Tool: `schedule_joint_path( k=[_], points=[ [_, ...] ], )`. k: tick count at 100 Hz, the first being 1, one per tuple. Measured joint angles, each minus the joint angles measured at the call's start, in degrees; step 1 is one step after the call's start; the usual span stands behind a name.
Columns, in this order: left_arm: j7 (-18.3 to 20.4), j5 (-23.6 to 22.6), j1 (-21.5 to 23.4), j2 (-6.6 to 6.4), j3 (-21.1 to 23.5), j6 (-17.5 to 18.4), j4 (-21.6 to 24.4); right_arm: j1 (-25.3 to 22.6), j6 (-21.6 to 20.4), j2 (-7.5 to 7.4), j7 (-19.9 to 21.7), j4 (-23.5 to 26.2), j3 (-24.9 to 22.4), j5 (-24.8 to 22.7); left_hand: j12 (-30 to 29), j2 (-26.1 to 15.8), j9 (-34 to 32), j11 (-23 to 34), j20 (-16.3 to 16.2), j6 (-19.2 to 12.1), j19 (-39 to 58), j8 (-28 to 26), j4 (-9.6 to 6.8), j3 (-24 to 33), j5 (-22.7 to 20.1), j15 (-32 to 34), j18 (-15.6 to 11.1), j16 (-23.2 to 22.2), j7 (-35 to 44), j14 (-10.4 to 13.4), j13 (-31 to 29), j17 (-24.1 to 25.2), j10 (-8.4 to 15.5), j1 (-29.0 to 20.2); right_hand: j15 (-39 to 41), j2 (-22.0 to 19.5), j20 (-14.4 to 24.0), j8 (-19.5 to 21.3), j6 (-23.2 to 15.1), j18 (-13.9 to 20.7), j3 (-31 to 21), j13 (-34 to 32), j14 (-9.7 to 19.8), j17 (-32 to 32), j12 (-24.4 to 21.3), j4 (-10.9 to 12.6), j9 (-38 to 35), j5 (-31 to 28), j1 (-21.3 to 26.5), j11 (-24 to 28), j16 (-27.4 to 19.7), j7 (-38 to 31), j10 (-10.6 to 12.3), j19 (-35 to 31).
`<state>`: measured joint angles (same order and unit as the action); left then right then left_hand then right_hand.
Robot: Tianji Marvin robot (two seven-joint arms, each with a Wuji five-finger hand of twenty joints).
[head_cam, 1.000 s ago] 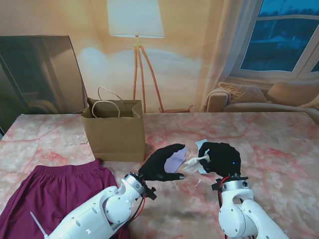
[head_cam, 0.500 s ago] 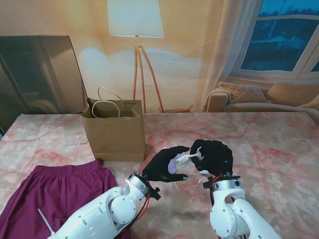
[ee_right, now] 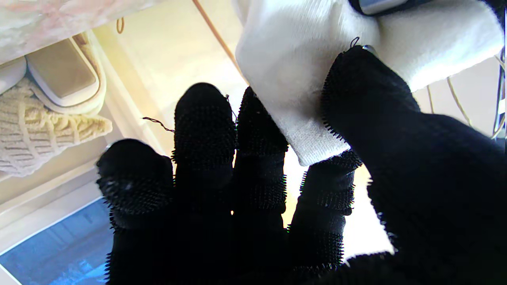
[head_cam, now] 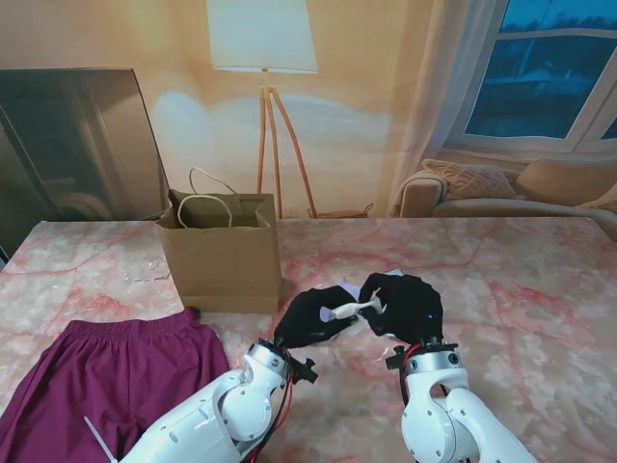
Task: Fold the socks and the shorts into the kraft paper bag
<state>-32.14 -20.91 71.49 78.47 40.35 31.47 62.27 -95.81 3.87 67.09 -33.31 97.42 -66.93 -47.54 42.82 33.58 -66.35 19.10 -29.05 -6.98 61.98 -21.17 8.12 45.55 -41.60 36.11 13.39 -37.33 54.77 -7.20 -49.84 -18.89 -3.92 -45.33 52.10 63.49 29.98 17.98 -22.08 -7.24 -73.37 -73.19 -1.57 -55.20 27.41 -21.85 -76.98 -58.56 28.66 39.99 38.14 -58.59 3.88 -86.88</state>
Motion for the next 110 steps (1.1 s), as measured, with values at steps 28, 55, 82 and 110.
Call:
schedule_joint_path(
  k=[28,55,82,110],
  points=[
    [-0.54,-3.88,3.44,-2.11,4.02,-3.99,7.79,-0.63,-2.17,0.29,-1.64,-0.21,-0.74,-0.13,4.24,-0.1,-3.76,2.26,-1.36,0.03,3.38,-2.4,0.01,-0.03,-1.31,3.04,0.72,-2.5,-1.24,-0.02,-4.36,-3.4,-0.01,-0.49,-18.87,-9.04,-0.89,-0.1,4.4,0.08,1.67,6.35,-0.68,10.94,-3.19,-0.52,8.97,8.22,-5.17,-6.72,-2.18,10.5,-0.03,7.82],
    [2.3,-7.58,8.28,-5.51,11.75,-9.61,18.76,-1.51,-2.01,0.41,-0.81,-0.19,-2.81,0.62,4.24,-0.1,-3.76,2.26,-1.38,0.03,3.99,-3.41,0.02,-0.03,-1.54,3.04,0.74,-2.52,-1.82,-0.02,-4.5,-4.31,0.0,-0.49,-28.45,-14.86,-1.04,6.4,9.65,0.14,3.13,14.89,-1.16,20.03,-8.49,8.69,17.74,14.37,-8.98,-11.31,-6.9,21.22,-0.9,18.68],
    [3.05,-10.66,11.35,-7.47,18.71,-15.27,28.19,-1.24,-1.24,-0.04,2.08,-1.17,-2.52,0.22,4.24,-0.08,-4.37,2.26,-1.38,0.03,4.0,-4.08,0.02,-0.03,-2.02,3.04,0.45,-2.52,-2.77,-0.02,-5.22,-5.2,-0.01,-0.49,-28.56,-15.62,-1.09,6.4,9.88,0.15,3.86,15.84,-1.18,21.08,-9.18,8.56,18.68,14.4,-9.59,-11.41,-7.49,21.24,-0.94,20.0],
    [3.52,-11.11,11.63,-8.08,22.55,-21.08,35.71,-0.35,-0.81,-0.07,2.78,-2.4,-1.81,0.76,3.4,0.18,-4.37,2.07,-1.38,0.03,4.0,-4.68,0.02,-0.03,-2.66,3.04,-0.94,-1.81,-3.71,-0.02,-5.22,-5.96,-0.01,-0.49,-28.56,-17.7,-1.1,6.47,9.89,0.15,3.9,15.84,-1.19,21.6,-9.31,8.56,19.3,14.98,-9.59,-11.41,-7.5,21.28,-0.94,20.08]
  ],
)
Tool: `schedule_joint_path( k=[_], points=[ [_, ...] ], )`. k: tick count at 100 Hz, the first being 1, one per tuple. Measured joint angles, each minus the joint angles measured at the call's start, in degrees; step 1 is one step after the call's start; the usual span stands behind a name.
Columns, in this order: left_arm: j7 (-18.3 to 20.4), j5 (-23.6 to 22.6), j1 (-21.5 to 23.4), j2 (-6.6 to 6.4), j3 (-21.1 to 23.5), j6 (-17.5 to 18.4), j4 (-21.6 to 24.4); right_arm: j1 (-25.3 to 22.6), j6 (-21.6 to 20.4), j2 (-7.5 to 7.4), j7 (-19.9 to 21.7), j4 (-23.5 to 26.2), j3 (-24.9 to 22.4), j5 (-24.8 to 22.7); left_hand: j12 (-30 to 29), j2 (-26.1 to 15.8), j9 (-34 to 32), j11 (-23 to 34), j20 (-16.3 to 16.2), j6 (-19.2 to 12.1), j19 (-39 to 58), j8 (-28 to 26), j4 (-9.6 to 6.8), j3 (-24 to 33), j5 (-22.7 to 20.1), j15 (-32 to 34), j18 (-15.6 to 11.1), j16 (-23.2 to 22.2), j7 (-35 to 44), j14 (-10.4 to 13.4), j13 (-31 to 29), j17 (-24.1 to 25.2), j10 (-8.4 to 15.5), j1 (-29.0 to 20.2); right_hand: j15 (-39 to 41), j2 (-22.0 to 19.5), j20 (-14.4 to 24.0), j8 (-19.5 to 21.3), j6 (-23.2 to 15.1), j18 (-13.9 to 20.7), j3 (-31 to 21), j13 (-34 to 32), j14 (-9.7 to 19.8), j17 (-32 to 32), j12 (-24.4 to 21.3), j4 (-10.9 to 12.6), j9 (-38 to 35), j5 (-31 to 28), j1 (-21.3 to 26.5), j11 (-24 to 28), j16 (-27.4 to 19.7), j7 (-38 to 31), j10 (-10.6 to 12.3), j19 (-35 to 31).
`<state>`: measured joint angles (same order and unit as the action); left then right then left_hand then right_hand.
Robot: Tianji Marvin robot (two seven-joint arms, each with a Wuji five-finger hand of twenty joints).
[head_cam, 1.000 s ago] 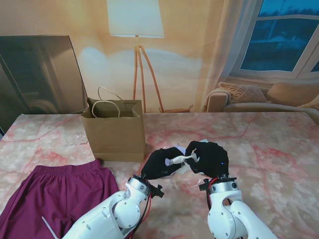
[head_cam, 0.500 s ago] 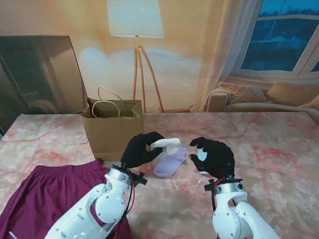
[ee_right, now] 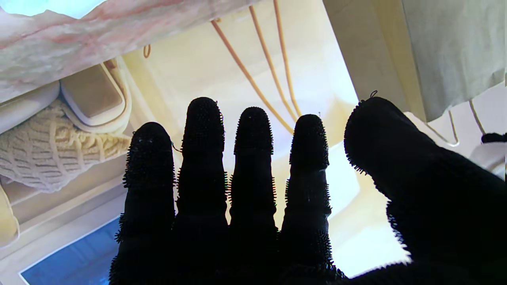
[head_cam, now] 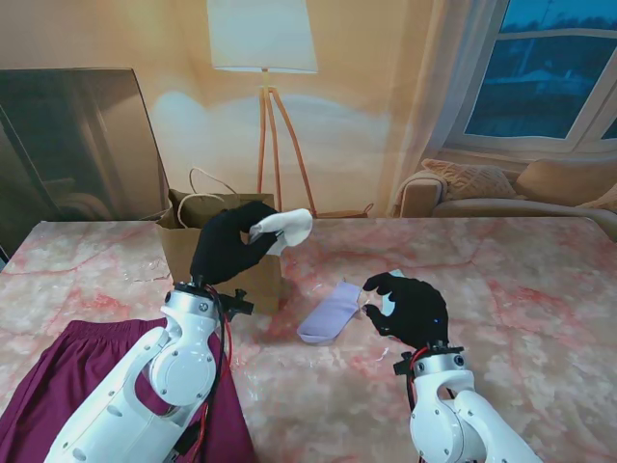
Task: Fold the socks and the shorts into the kraft paper bag
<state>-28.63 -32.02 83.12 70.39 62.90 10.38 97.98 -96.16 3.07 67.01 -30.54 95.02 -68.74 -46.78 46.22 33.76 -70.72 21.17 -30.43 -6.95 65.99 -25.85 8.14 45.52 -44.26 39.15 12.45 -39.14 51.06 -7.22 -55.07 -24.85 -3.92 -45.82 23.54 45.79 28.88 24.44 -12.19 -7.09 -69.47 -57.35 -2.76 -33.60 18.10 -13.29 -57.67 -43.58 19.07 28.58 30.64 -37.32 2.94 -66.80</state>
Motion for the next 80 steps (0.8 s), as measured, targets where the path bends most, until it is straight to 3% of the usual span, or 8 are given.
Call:
schedule_joint_path(
  k=[49,67,80],
  points=[
    [-3.21,-0.94,2.01,0.43,8.87,-7.84,11.36,0.42,0.02,-0.04,0.96,-0.7,0.09,0.47,-0.68,0.01,-1.2,-0.73,0.0,0.0,0.0,0.0,0.01,0.0,-0.01,-0.63,-0.76,0.46,-0.07,0.0,-0.71,-0.34,0.01,0.0,0.0,-0.83,0.0,0.0,0.0,0.0,0.0,0.0,0.0,0.01,-0.01,0.0,0.0,0.0,0.0,0.0,-0.01,0.0,0.0,0.04],
    [0.76,-0.89,2.33,0.22,14.39,-10.93,12.32,0.43,-0.01,-0.04,0.91,-0.78,0.13,0.48,-0.74,0.01,-1.2,-1.43,0.0,-0.22,0.0,-0.31,0.02,0.0,-0.04,-0.72,-1.32,0.79,-0.59,0.03,-0.71,-0.06,0.96,0.0,0.0,-0.85,0.0,0.0,0.0,0.0,0.02,0.0,0.0,0.03,-0.01,0.0,0.0,0.0,0.0,0.0,-0.01,0.0,0.0,0.89],
    [2.43,1.61,2.18,-0.24,17.13,-12.4,12.19,0.42,-0.01,-0.05,0.91,-0.89,0.13,0.5,-0.76,0.01,-1.2,-1.64,0.0,-0.62,-0.15,-0.48,0.29,-0.01,-0.04,-0.77,-1.32,1.12,-0.68,0.04,-0.71,0.08,1.06,0.0,0.0,-0.85,0.0,0.0,0.0,0.01,0.02,0.0,0.0,0.06,-0.01,0.0,0.0,0.0,0.0,0.0,-0.01,0.0,0.0,0.89]
  ],
)
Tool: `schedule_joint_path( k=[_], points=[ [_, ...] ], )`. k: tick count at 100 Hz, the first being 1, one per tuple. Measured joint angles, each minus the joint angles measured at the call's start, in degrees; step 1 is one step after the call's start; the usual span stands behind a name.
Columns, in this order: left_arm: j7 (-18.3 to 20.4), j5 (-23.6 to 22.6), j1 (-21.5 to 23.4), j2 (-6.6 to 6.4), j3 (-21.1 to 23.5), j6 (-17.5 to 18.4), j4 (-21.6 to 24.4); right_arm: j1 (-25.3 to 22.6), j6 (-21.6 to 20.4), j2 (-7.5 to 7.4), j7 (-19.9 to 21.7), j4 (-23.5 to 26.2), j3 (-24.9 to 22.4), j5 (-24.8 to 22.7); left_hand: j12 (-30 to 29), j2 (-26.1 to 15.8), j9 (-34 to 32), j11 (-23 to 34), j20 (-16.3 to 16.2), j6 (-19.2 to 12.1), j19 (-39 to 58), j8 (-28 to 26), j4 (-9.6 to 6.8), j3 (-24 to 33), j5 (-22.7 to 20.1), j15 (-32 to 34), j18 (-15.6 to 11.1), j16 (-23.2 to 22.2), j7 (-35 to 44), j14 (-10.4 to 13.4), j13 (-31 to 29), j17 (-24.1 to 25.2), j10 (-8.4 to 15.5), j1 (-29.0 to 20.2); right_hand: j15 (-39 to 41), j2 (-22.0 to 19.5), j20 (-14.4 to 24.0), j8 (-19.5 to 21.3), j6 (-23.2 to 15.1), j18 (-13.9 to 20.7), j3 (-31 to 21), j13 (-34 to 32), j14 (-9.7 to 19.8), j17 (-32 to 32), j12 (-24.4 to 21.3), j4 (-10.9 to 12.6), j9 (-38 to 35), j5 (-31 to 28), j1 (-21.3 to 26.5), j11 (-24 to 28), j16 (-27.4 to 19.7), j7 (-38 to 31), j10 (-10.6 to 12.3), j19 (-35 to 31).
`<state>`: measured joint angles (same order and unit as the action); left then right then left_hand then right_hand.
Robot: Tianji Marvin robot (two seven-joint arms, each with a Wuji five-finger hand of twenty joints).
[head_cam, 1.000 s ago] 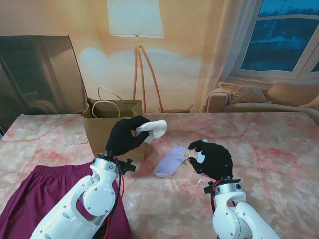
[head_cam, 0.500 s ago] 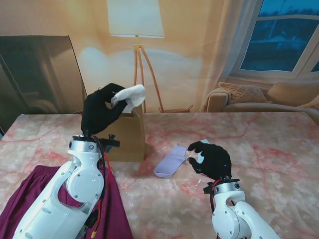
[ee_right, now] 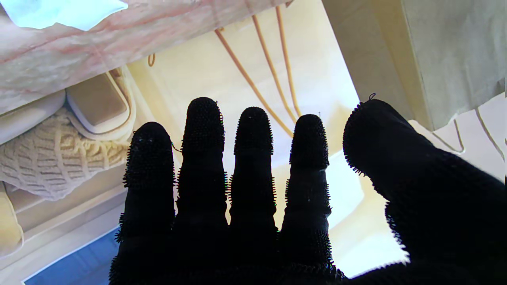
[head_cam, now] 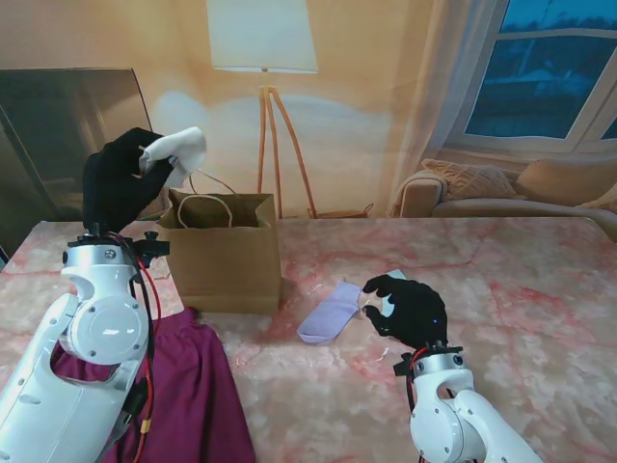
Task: Fold the socks and the shorts into the kraft paper bag
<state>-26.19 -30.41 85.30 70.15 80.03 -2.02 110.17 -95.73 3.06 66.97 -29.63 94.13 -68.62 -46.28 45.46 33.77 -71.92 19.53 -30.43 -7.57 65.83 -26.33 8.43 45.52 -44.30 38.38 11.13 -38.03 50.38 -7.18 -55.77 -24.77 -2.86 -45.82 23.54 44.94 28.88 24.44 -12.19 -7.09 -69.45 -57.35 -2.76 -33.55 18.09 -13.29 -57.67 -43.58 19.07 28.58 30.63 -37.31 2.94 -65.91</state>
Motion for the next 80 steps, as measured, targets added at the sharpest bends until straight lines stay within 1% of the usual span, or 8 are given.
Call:
schedule_joint_path(
  k=[14,30,32,45,49,64,72,80],
  points=[
    [3.7,-0.15,-0.73,-0.59,2.47,-1.34,-0.9,0.24,0.0,-0.03,0.0,-0.4,0.42,0.12,-0.13,0.0,0.0,-0.67,0.0,-0.51,-0.14,0.0,0.03,-0.01,0.0,-0.63,0.0,0.06,-0.09,0.0,0.03,0.74,0.13,0.0,0.0,-0.02,0.0,0.0,0.0,0.0,0.01,0.0,0.0,0.01,0.0,0.0,0.0,0.0,0.0,0.0,0.0,0.0,0.0,0.0],
    [7.3,-0.5,-2.62,-1.69,3.14,-2.14,-3.74,0.72,0.01,-0.03,-0.11,-0.97,1.06,0.4,-1.42,0.53,0.0,-2.85,0.0,-2.11,-1.22,-0.01,0.03,-0.61,-0.68,-2.15,0.0,0.56,-0.84,0.09,0.1,1.54,0.67,0.0,0.0,-0.05,0.0,0.0,0.0,0.0,0.01,0.3,0.0,0.03,0.0,0.0,0.0,0.0,0.0,0.0,0.0,0.0,0.0,0.01],
    [7.81,-0.62,-2.87,-1.81,3.14,-2.14,-4.19,0.78,0.01,-0.03,-0.11,-1.05,1.14,0.44,-1.77,0.63,0.0,-3.14,0.0,-2.31,-1.38,0.18,0.03,-0.61,-1.23,-2.23,0.0,0.6,-1.33,0.15,0.14,1.83,1.41,0.21,0.0,-0.05,0.0,0.0,0.0,0.0,0.01,0.3,0.0,0.03,0.0,0.0,0.0,0.0,0.0,0.0,0.0,0.0,0.0,0.01],
    [10.29,-1.88,-4.41,-2.6,2.88,-2.05,-7.58,1.03,0.01,-0.01,-0.11,-1.38,1.47,0.52,-2.34,0.98,-1.12,-4.21,0.0,-2.9,-2.11,1.17,0.04,-0.61,-1.46,-2.98,0.0,0.9,-1.37,0.27,0.23,2.89,1.9,0.24,0.0,-0.1,0.0,-0.01,0.0,0.0,0.01,0.31,0.0,0.03,0.0,0.0,0.0,0.0,0.0,0.0,0.0,0.0,0.0,0.01],
    [10.77,-1.88,-4.75,-2.81,2.66,-1.99,-8.57,1.06,0.01,-0.01,-0.11,-1.44,1.49,0.56,-2.51,1.21,-1.14,-4.25,0.0,-3.04,-2.59,1.37,0.04,-0.61,-1.83,-3.12,0.0,0.92,-1.46,0.28,2.32,3.61,2.05,0.26,0.0,-0.1,0.0,-0.01,0.0,0.0,0.02,0.31,0.0,0.04,0.0,0.0,0.0,0.0,0.0,0.0,0.0,0.0,0.0,0.01],
    [13.29,-1.93,-5.6,-3.47,1.68,-1.09,-11.9,1.05,0.01,-0.01,-0.06,-1.5,1.49,0.65,-2.71,1.22,-1.15,-4.31,0.0,-3.07,-3.87,1.82,0.05,-0.61,-1.99,-4.25,0.0,1.02,-1.59,0.4,3.76,5.19,2.07,0.27,0.0,-0.11,0.0,-0.01,0.0,0.0,0.02,0.31,0.0,0.04,0.0,0.0,0.0,0.0,0.0,0.0,0.0,0.0,0.0,0.01],
    [14.13,-3.39,-6.08,-3.83,1.01,-0.34,-13.79,1.0,0.01,-0.01,0.03,-1.51,1.38,0.65,-2.72,1.23,-1.17,-4.45,0.0,-3.14,-4.75,2.05,0.05,-0.61,-1.99,-4.53,0.0,1.03,-1.59,0.52,5.21,6.74,2.1,0.28,0.0,-0.12,0.0,-0.01,0.0,0.0,0.02,0.31,0.0,0.04,0.0,0.0,0.0,0.0,0.0,0.0,0.0,0.0,0.0,0.01],
    [15.08,-4.02,-6.57,-4.11,0.41,0.09,-15.25,0.91,0.0,-0.01,0.1,-1.51,1.3,0.64,-2.74,1.23,-1.18,-4.93,0.0,-3.68,-5.77,2.54,0.05,-0.61,-2.01,-5.24,0.02,1.05,-1.59,0.62,6.75,8.62,2.87,0.81,0.0,-0.13,0.0,-0.01,0.0,0.0,0.03,0.31,0.0,0.05,0.0,0.0,0.0,0.0,0.0,0.0,0.0,0.0,0.0,0.01]
  ],
)
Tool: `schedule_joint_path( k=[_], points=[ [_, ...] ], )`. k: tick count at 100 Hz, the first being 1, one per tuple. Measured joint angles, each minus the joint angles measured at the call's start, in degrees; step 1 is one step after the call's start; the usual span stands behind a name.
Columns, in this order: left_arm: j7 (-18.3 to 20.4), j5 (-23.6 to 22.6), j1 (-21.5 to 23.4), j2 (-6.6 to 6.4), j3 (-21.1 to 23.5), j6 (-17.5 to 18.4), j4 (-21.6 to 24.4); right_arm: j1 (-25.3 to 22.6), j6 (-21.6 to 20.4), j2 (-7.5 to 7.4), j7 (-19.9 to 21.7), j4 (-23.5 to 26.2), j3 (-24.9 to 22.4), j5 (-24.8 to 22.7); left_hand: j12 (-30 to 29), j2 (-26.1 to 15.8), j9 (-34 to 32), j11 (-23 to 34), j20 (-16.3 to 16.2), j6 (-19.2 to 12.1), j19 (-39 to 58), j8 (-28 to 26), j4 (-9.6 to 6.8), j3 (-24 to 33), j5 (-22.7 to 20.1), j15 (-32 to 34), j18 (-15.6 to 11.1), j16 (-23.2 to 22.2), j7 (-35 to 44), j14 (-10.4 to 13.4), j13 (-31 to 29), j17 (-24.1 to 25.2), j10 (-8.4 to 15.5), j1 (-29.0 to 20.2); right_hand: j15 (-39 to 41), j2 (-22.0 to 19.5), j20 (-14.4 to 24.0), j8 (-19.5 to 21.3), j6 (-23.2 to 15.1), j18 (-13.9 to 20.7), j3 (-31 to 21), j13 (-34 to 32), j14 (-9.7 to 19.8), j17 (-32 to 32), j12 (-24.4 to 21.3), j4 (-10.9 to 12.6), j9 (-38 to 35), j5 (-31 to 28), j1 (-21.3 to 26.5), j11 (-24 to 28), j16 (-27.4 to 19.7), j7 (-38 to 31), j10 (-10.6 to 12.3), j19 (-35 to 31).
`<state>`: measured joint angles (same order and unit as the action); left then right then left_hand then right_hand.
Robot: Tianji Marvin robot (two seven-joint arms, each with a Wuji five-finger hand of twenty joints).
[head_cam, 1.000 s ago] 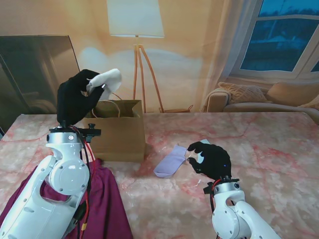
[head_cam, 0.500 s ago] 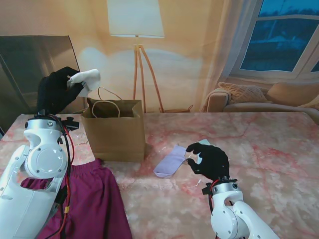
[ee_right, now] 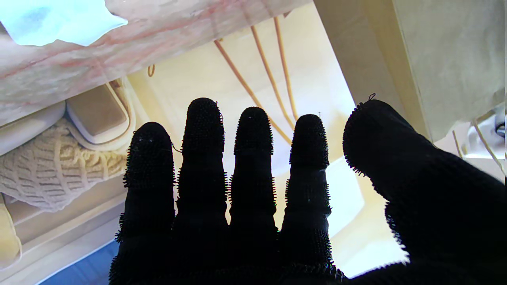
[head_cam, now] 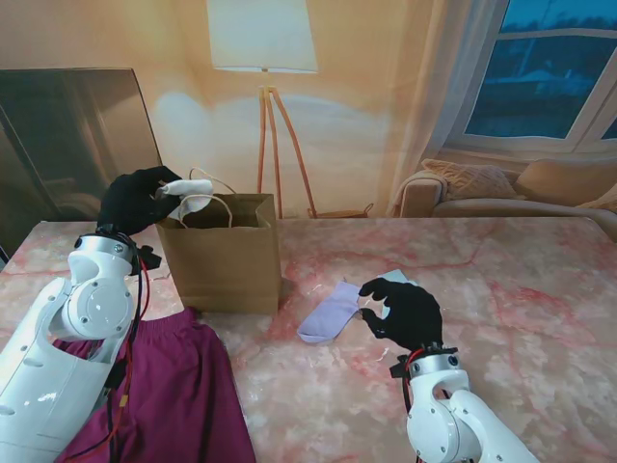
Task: Fold the socks and the shorts into the kraft paper bag
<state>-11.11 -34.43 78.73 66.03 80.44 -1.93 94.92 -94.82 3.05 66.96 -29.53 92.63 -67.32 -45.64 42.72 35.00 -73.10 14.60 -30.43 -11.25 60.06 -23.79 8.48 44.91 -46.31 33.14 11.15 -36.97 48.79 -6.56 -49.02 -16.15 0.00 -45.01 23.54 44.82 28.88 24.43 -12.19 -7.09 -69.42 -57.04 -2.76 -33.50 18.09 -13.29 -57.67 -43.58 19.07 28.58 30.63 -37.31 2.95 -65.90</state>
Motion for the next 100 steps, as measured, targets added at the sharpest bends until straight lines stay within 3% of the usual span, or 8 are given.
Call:
schedule_joint_path(
  k=[39,48,54,62,78,100],
  points=[
    [2.01,-1.91,-2.59,-0.64,-2.24,1.94,-4.96,-0.19,-0.05,-0.01,0.04,-0.27,-0.19,0.06,-3.73,0.88,-0.24,-4.12,-0.56,-0.77,-7.32,7.65,0.0,0.04,-0.91,-4.82,-0.12,1.6,0.17,2.06,6.18,5.38,1.41,0.74,0.0,-0.59,0.0,0.0,0.0,0.0,0.64,0.0,0.0,0.02,0.0,0.0,0.0,0.0,0.0,0.0,0.0,0.0,0.0,0.0],
    [3.19,-2.28,-2.59,-0.85,-2.19,2.1,-4.93,-0.2,-0.08,-0.01,0.12,-0.32,-0.25,0.17,-11.44,1.62,8.33,-3.53,-0.59,1.76,-9.75,7.8,0.0,2.47,-0.03,-7.58,-0.35,3.59,-7.25,2.58,9.72,6.54,1.45,3.14,0.0,-0.59,0.0,0.0,0.0,0.0,0.64,0.0,0.0,0.1,0.0,0.0,0.0,0.0,0.0,0.0,0.0,0.0,0.0,0.0],
    [3.59,-3.06,-2.57,-1.01,-2.16,2.11,-4.91,-0.2,-0.08,-0.01,0.12,-0.38,-0.25,0.21,-18.48,1.66,13.72,-2.56,-0.6,4.24,-11.16,6.83,0.0,6.09,2.66,-9.09,-0.92,4.55,-13.17,2.8,10.71,7.36,1.54,6.63,0.0,-0.59,0.0,0.0,0.0,0.0,0.64,0.0,0.0,0.13,0.0,0.0,0.0,0.0,0.0,0.0,0.0,0.0,0.0,0.32],
    [3.92,-3.34,-2.55,-1.16,-2.09,2.11,-4.86,-0.17,-0.1,-0.01,0.11,-0.48,-0.25,0.22,-22.74,1.66,19.58,-2.37,-0.6,6.73,-13.15,6.82,0.0,7.41,6.49,-11.16,-1.16,5.98,-19.76,3.02,14.39,8.29,1.55,9.21,0.0,-0.59,0.0,0.0,0.0,0.0,0.64,0.0,0.0,0.18,0.0,0.0,0.0,0.0,0.0,0.0,0.0,0.0,0.0,0.46],
    [4.2,-3.27,-2.5,-1.22,-1.88,2.0,-4.59,-0.1,-0.11,-0.01,0.01,-0.67,-0.19,0.22,-25.34,0.65,28.31,-3.64,0.04,9.04,-16.44,7.81,0.0,7.56,11.66,-15.37,-1.85,9.94,-25.1,3.52,18.01,10.15,1.59,10.31,0.0,-0.59,0.0,0.0,0.0,0.0,0.64,0.97,-0.01,0.58,0.0,0.0,0.0,0.0,0.0,0.0,0.0,0.0,0.0,0.47],
    [4.01,-3.09,-2.11,-1.22,-1.25,1.72,-3.65,-0.07,-0.11,-0.01,0.06,-0.71,-0.2,0.17,-25.85,-3.01,29.97,-3.66,1.84,9.56,-18.72,7.85,0.0,7.57,11.79,-16.82,-2.4,12.49,-26.26,3.84,18.41,10.38,1.59,10.27,0.0,-0.59,0.0,0.0,0.0,0.0,0.64,0.97,-0.01,0.62,0.0,0.0,0.0,0.0,0.0,0.0,0.0,0.0,0.0,0.47]
  ],
)
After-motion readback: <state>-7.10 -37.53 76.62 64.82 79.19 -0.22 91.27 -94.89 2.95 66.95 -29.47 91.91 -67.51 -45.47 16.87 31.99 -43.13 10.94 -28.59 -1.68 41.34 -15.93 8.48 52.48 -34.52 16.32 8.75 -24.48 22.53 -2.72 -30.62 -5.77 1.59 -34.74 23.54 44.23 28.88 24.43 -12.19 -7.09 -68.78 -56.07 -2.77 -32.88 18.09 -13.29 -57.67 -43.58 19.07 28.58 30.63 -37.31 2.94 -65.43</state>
